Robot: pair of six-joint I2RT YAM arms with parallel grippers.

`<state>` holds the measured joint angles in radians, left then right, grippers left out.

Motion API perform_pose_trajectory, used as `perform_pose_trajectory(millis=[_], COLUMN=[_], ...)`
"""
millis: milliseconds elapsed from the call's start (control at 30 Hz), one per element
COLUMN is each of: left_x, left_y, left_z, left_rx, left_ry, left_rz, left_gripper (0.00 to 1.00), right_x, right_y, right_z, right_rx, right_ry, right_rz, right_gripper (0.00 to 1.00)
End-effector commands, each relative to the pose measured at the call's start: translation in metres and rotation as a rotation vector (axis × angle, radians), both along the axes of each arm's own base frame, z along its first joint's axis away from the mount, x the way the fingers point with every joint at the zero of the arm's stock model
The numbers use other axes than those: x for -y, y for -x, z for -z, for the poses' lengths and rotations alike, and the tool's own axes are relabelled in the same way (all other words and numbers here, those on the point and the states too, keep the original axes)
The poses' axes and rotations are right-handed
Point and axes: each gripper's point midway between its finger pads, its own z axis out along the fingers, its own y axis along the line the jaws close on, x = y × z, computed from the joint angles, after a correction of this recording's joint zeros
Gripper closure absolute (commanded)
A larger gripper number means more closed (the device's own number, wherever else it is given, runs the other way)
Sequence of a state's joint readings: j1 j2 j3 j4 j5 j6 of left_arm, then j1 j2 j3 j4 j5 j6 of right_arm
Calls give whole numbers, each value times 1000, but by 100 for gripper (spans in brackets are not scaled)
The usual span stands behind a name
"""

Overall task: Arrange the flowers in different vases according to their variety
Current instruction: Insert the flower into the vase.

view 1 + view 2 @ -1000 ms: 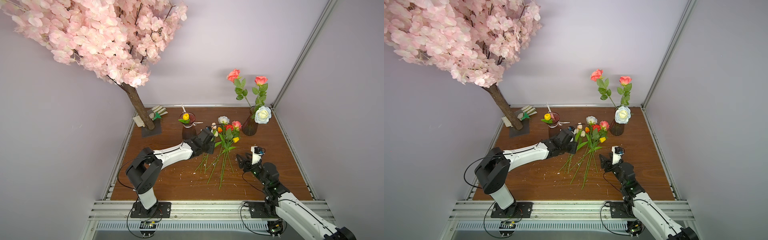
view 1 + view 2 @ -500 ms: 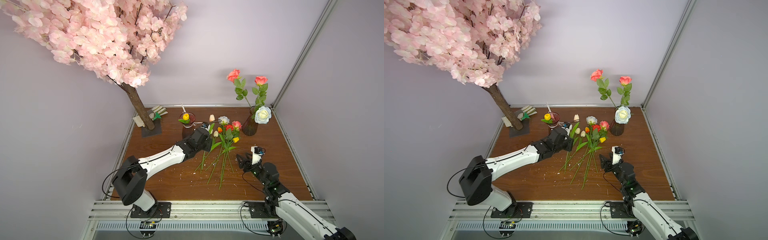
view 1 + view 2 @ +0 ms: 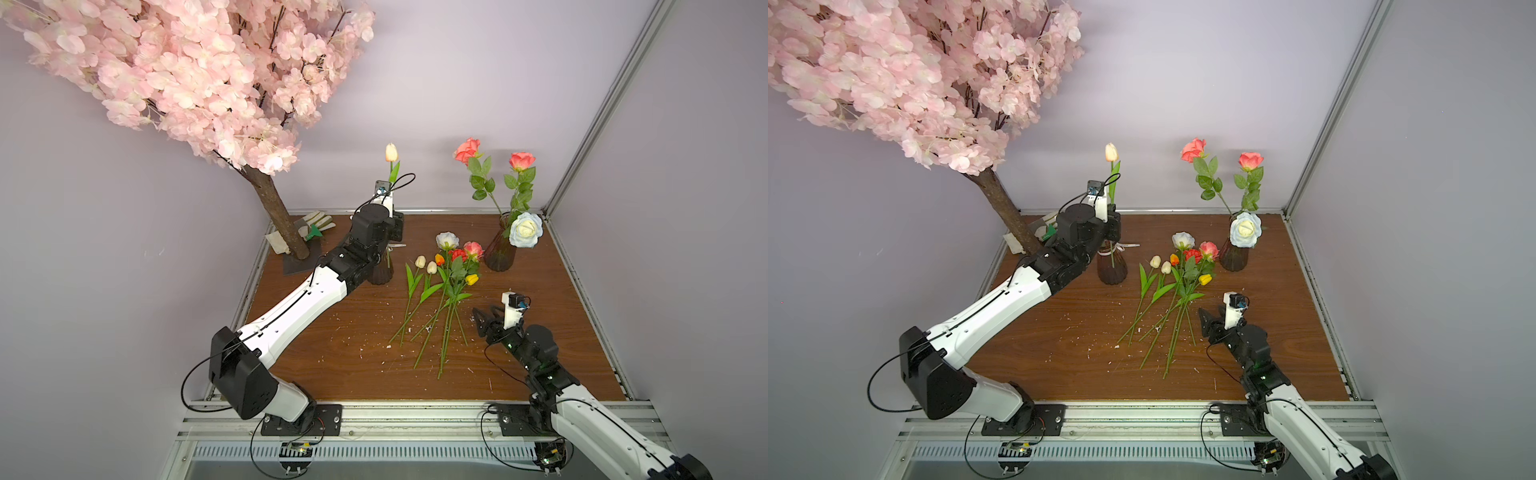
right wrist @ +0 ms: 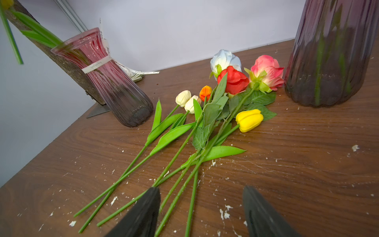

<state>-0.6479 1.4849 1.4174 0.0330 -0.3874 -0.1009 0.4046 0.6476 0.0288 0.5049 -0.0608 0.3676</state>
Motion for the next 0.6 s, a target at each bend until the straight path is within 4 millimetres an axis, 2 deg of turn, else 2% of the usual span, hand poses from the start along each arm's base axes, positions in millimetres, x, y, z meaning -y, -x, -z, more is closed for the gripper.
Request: perform_pose_trajectory(millis=[0,167,333,467,567], left_x=[-17,-33,-33,-30,-32], left_y=[-13,-27,-39,-46,-52], left_z=[-27,-41,-46,-41,-29], left_rx=[112,193,261,284,281], left_ry=[-64,-78,-100,-113,-113], left_rz=[-91,-134,-125,-115,-113], left_gripper=[93,93,93,94,95], right_x=[-3,-3,-4,-3,-3], right_y=[0,0,0,0,0], right_z=[-10,-10,-10,-10,-10], right_rx=[34,35,34,35,35], right_ry=[-23,-23,-22,-21,-19], right_rz=[-12,-12,-13,-12,-11], right_gripper=[30,30,30,30,30])
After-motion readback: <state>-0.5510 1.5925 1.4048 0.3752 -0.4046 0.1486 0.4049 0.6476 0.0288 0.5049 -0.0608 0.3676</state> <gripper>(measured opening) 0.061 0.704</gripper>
